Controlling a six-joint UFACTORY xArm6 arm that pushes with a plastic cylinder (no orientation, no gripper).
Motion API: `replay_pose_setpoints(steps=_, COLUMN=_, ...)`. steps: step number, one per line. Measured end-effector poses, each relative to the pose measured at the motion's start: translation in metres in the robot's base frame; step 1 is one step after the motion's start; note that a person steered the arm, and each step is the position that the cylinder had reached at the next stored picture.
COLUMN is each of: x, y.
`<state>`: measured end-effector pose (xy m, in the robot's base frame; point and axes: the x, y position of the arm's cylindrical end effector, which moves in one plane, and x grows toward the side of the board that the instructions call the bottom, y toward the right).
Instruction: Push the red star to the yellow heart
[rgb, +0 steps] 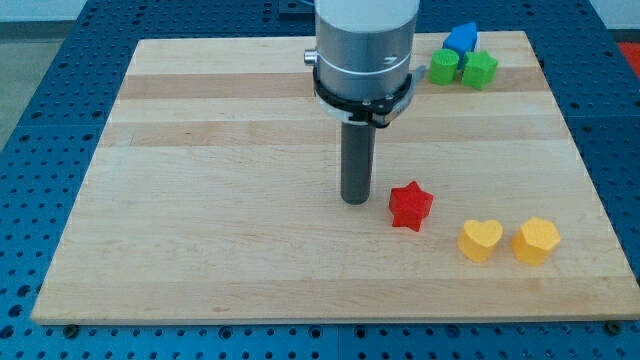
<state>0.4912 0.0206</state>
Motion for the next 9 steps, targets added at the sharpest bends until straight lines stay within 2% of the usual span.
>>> replay_pose_setpoints(steps=2, x=0.008, y=0.009)
replay_pose_setpoints(steps=7, x=0.029, y=0.106)
replay_pose_setpoints(steps=9, x=0.028, y=0.103)
